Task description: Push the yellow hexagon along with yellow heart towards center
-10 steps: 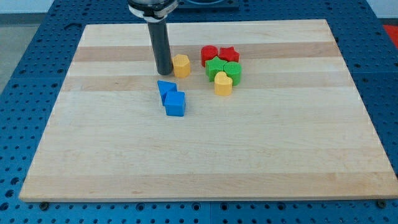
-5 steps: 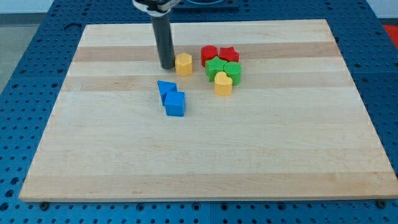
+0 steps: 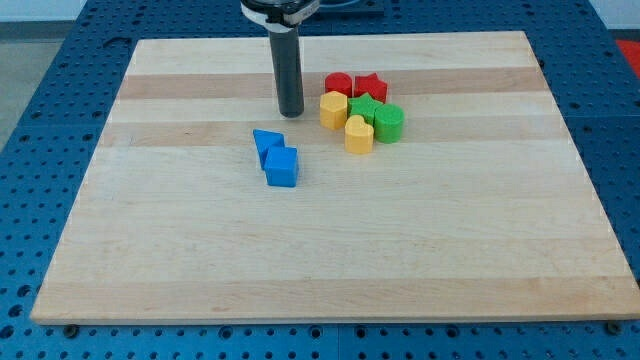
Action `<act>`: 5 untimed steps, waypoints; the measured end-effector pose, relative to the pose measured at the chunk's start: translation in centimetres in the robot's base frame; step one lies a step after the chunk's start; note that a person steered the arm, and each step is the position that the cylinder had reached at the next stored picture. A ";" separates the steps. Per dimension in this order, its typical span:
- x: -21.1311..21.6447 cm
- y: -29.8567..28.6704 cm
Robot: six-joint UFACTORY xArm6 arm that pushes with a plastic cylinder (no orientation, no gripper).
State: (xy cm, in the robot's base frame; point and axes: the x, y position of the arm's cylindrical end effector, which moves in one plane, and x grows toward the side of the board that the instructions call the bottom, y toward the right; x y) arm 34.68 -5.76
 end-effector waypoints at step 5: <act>-2.1 4.4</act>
State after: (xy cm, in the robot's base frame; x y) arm 32.62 -1.35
